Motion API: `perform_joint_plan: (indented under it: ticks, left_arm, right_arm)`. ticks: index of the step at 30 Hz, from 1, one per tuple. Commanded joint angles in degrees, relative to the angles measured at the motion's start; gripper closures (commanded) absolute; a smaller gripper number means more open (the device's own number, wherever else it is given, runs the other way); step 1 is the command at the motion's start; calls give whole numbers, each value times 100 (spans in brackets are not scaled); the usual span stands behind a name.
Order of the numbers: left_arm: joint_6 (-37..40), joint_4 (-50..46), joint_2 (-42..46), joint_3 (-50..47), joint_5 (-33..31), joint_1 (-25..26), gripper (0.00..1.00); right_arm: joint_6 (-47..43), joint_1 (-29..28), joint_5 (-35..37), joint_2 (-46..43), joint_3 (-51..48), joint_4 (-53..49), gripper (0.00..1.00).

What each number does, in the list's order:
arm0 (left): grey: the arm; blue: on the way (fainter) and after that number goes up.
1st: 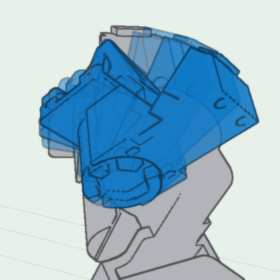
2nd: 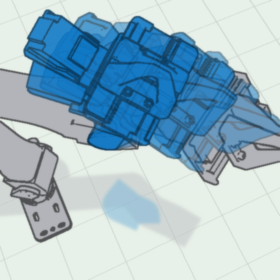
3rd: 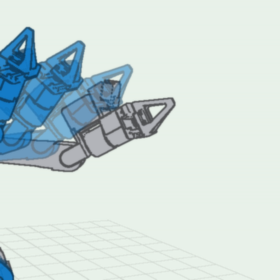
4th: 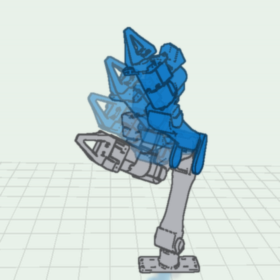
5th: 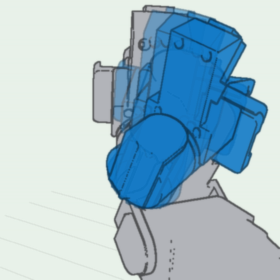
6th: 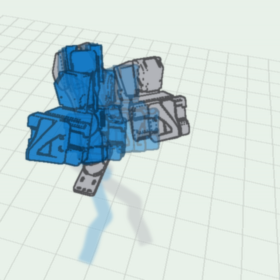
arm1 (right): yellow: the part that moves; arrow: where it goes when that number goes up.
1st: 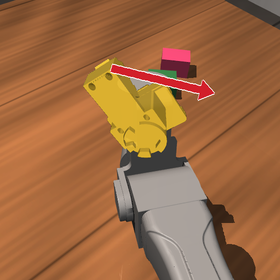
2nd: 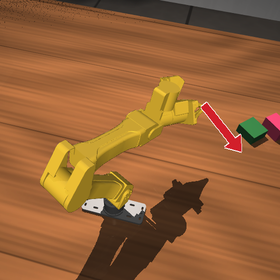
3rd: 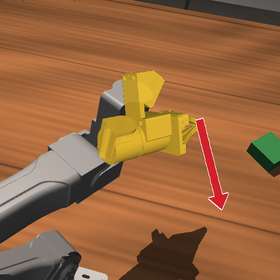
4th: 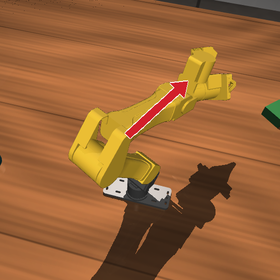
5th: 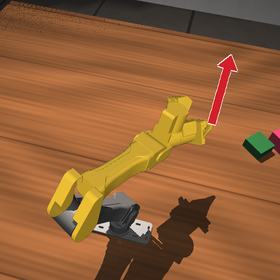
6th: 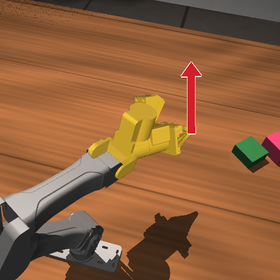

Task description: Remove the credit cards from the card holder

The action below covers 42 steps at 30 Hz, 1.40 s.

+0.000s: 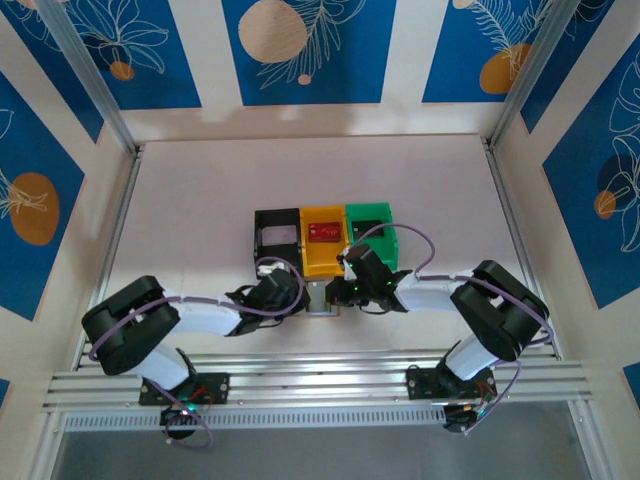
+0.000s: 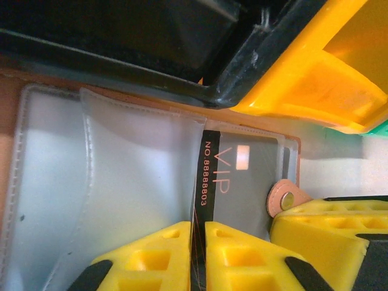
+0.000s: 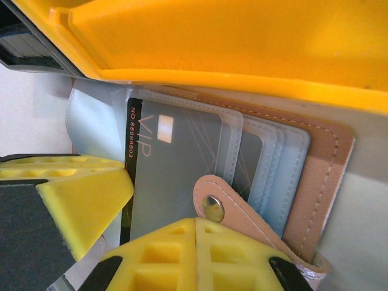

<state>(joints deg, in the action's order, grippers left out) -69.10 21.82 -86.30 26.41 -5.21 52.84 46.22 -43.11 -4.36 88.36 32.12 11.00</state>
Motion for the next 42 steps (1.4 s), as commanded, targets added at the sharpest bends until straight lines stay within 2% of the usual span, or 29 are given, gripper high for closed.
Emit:
perform_joint_plan:
  ticks: [1,8,12,42]
  left_arm:
    - [-25,501,131,-74,20,-36,92]
    - [-16,1028,145,-244,82,-35,100]
    - [-29,1245,181,-352,81,-30,100]
    - [242,708,1102,-743,-85,-37,100]
  right_arm:
    - [-11,-37,5,226,-148,-317,100]
    - [-3,-39,-30,235,-157,-274,100]
    - [-19,-31,-24,170,-164,-317,100]
    - [-262,277,-110,-496,-287,-636,100]
